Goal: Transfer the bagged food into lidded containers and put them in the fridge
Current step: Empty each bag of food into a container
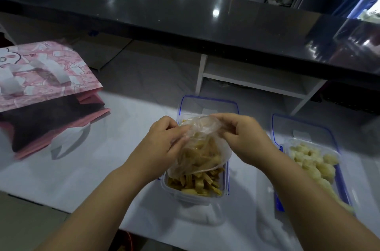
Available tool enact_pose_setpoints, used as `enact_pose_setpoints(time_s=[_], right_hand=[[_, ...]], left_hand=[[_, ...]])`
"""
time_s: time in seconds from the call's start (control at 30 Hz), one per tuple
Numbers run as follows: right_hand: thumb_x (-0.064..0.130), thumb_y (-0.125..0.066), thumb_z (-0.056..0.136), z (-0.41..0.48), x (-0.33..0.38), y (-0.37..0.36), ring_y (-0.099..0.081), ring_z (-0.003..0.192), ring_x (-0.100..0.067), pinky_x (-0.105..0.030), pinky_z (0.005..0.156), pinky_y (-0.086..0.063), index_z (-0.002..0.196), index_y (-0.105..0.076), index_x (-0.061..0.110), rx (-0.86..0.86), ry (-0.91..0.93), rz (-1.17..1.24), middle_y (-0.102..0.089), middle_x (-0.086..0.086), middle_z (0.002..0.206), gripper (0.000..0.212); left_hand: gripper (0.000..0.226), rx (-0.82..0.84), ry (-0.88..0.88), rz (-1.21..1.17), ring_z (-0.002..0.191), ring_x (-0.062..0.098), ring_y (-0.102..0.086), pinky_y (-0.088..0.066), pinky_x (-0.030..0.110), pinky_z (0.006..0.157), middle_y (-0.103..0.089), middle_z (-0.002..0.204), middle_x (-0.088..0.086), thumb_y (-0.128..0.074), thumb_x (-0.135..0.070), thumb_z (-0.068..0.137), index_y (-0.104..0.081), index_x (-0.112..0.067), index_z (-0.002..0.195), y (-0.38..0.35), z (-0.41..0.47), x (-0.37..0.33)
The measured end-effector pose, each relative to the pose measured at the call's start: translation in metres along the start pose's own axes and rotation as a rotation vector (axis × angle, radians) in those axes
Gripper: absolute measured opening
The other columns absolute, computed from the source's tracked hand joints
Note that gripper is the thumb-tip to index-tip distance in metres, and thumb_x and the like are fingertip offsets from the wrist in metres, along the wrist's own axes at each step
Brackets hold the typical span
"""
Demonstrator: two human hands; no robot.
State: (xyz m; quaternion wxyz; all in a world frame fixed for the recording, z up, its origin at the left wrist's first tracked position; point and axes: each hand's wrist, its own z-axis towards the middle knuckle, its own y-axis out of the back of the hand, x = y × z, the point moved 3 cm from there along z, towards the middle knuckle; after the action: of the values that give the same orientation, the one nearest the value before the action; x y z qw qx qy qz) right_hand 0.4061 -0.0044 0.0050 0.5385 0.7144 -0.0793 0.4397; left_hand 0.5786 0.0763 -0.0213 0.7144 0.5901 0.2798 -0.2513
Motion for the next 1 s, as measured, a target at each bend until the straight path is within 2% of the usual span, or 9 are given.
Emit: enact_pose_setpoints(time_s=[0.1,0.2,0.27,0.4,0.5,0.67,0.8,0.9,1.0], right_hand=[[0.006,-0.061,0.087,0.008,0.0,0.004,-0.063,0.079,-0.005,-0.017,0.073,-0.054,0.119,-0.064,0.026,-0.037,-0.028,-0.074,-0.066,0.006,0.1,0.038],[0.01,-0.069,0.083,0.012,-0.002,0.004,-0.061,0.063,0.0,-0.014,0.059,-0.053,0.099,-0.071,0.02,-0.102,-0.038,-0.046,-0.068,0.005,0.087,0.019],[0.019,-0.068,0.085,0.01,-0.001,0.004,-0.064,0.064,-0.006,-0.018,0.061,-0.054,0.089,-0.071,0.02,-0.116,-0.037,-0.031,-0.07,0.004,0.081,0.006],[0.02,-0.059,0.091,0.004,-0.002,-0.005,-0.066,0.085,-0.013,-0.028,0.079,-0.055,0.097,-0.073,0.022,0.091,-0.082,-0.075,-0.072,0.003,0.09,0.016],[0.003,-0.056,0.089,0.0,-0.006,-0.012,-0.065,0.093,-0.008,-0.021,0.083,-0.052,0.104,-0.072,0.023,0.209,-0.093,-0.123,-0.072,0.007,0.1,0.03],[0.008,-0.072,0.079,0.0,-0.009,-0.009,-0.063,0.079,-0.004,-0.01,0.068,-0.049,0.089,-0.074,0.02,0.013,-0.124,-0.02,-0.069,0.009,0.084,0.016],[0.01,-0.073,0.076,-0.003,-0.008,-0.02,-0.064,0.074,-0.009,-0.022,0.07,-0.056,0.075,-0.075,0.018,0.039,-0.155,-0.034,-0.069,0.004,0.076,0.008],[0.017,-0.064,0.086,-0.003,-0.007,-0.019,-0.056,0.066,-0.009,-0.027,0.066,-0.053,0.068,-0.071,0.021,0.049,-0.14,-0.067,-0.062,0.005,0.069,0.019],[0.013,-0.06,0.089,-0.004,-0.004,-0.007,-0.056,0.072,0.005,-0.009,0.065,-0.043,0.088,-0.073,0.024,0.045,-0.114,-0.01,-0.062,0.019,0.075,0.017]], left_hand=[[0.03,-0.058,-0.013,0.031,0.077,0.006,-0.055,-0.048,0.015,0.07,-0.058,0.081,-0.009,-0.068,-0.03,0.082,-0.066,-0.026,0.112,0.005,0.005,-0.003],[0.019,-0.119,-0.011,-0.006,0.07,0.009,-0.058,-0.05,0.018,0.067,-0.062,0.071,-0.01,-0.076,-0.032,0.073,-0.064,-0.022,0.084,0.009,0.007,-0.004],[0.015,-0.118,-0.051,0.02,0.073,0.01,-0.057,-0.048,0.019,0.065,-0.062,0.072,-0.01,-0.074,-0.031,0.075,-0.067,-0.018,0.076,0.008,0.007,-0.003],[0.014,-0.068,-0.054,0.027,0.078,0.004,-0.053,-0.042,0.011,0.068,-0.051,0.087,-0.014,-0.068,-0.03,0.081,-0.074,-0.019,0.087,0.002,0.003,0.001],[0.016,0.009,-0.067,0.034,0.078,0.0,-0.051,-0.037,0.005,0.068,-0.05,0.087,-0.016,-0.065,-0.026,0.085,-0.074,-0.016,0.094,-0.004,0.001,0.002],[0.009,0.009,-0.114,0.039,0.078,-0.004,-0.053,-0.039,0.004,0.069,-0.058,0.08,-0.012,-0.071,-0.02,0.081,-0.075,-0.016,0.087,0.002,0.002,0.001],[0.004,-0.007,-0.063,0.03,0.08,-0.002,-0.052,-0.039,0.006,0.065,-0.056,0.073,-0.014,-0.072,-0.026,0.078,-0.07,-0.023,0.079,0.007,0.0,0.001],[0.007,-0.006,-0.045,0.03,0.084,0.0,-0.051,-0.04,0.007,0.066,-0.057,0.075,-0.014,-0.066,-0.027,0.084,-0.067,-0.021,0.082,0.007,-0.001,0.003],[0.006,-0.033,-0.039,0.009,0.085,0.002,-0.051,-0.042,0.009,0.069,-0.058,0.077,-0.013,-0.061,-0.025,0.088,-0.063,-0.021,0.084,0.01,0.0,0.001]])
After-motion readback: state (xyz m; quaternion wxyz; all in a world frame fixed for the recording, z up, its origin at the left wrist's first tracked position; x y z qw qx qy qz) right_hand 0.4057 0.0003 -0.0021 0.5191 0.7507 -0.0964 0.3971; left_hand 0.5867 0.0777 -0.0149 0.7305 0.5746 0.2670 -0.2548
